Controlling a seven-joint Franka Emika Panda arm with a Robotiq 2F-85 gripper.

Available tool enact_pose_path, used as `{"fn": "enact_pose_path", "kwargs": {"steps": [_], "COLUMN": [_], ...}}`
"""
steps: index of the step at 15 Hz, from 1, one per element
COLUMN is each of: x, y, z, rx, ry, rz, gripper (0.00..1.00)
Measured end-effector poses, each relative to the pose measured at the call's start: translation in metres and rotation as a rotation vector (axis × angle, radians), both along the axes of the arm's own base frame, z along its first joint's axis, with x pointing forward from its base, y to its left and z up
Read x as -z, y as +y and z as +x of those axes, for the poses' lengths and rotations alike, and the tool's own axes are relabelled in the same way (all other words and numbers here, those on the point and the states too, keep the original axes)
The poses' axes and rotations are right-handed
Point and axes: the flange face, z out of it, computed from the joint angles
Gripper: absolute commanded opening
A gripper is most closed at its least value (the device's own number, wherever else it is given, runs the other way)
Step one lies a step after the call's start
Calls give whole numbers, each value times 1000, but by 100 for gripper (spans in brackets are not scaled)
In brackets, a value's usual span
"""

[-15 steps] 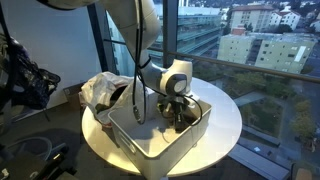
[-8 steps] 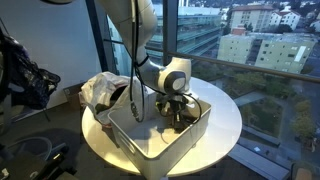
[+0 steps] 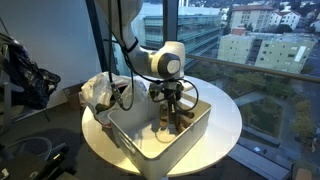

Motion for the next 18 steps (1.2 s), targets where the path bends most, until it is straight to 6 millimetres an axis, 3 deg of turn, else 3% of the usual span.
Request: {"fn": "enact_pose_path", "kwargs": {"steps": [13, 18], "x": [-156, -205], "y": [21, 48], "z": [-42, -58], "rx": [18, -4], "ry": [-179, -281], "rz": [-52, -27], "gripper": [13, 12]}}
